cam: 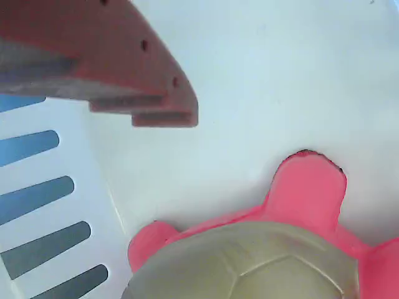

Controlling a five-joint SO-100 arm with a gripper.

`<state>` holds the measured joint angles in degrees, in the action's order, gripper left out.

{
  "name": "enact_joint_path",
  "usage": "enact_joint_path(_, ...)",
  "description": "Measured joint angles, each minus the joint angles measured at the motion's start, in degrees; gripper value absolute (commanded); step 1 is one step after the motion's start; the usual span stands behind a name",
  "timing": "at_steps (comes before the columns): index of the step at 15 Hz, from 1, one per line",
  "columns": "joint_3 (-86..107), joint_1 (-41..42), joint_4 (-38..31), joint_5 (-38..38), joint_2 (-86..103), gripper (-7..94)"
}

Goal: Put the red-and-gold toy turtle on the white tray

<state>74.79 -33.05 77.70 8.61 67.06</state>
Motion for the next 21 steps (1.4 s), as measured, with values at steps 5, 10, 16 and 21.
enact_joint_path(5,0.0,0.6,1.8,0.0,0.0,56)
enact_joint_path(10,-3.9,1.7,4.0,-1.1,6.2,0)
enact_joint_path(16,3.5,16.3,-1.6,-10.2,33.7,0)
enact_joint_path(21,41.3,37.1,-24.2,-16.1,67.1,0)
